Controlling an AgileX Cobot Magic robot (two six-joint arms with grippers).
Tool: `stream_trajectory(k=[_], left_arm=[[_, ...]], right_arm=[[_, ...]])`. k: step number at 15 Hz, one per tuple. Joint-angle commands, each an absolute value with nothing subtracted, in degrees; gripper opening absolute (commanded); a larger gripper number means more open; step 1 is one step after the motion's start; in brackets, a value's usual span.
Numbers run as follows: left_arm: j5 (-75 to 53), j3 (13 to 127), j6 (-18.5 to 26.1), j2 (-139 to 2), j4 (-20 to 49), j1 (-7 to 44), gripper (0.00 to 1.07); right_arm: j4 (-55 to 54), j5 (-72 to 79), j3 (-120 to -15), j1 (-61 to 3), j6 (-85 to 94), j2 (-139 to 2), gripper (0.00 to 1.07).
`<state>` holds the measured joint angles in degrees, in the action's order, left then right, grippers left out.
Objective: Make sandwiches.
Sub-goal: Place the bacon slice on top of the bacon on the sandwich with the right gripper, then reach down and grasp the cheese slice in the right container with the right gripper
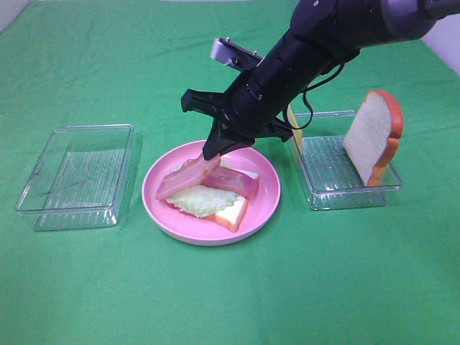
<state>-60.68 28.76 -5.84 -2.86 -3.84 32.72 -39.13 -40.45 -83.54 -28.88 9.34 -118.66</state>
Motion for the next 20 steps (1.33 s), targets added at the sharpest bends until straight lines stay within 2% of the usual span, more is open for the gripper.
stream_trajectory(k=[1,3,4,5,8,10,17,20], left_arm=[[-60.10,28.82,-6.13,-2.58,-3.95,32.89,0.74],[-60.10,28.82,-6.13,-2.58,-3.95,32.89,0.74],[-60.10,28.82,-6.13,-2.58,-3.95,32.89,0.74],[-60.10,28.82,-6.13,-2.58,-3.95,32.89,0.74],[-60.10,28.82,-6.13,-2.58,-3.95,32.89,0.74],[-60.10,28.82,-6.13,-2.58,-3.95,32.89,0.74],[-60.10,28.82,-6.13,-2.58,-3.90,32.89,0.74],[-60.10,28.82,-6.13,-2.58,-3.78,32.89,0.74]], right_arm=[[-35.18,-40.51,-83.71,-28.65,8.37,-118.49,0.00],[-35.24,-40.22,-83.71,-28.65,8.37,-118.49,0.09],[-35.24,-40.16,-83.71,-28.65,8.37,-118.49,0.21],[-35.24,-39.82,-83.71,-28.65,8.37,-118.49,0.38],[-34.78,-40.97,-83.82,-28.65,8.42,-117.17,0.73],[-32.72,-42.06,-83.94,-28.65,8.31,-115.57,0.76],[-1.38,-61.31,-99.12,-28.53,-6.53,-113.22,0.75],[0.52,-61.88,-101.87,-26.76,-7.62,-114.53,0.67]])
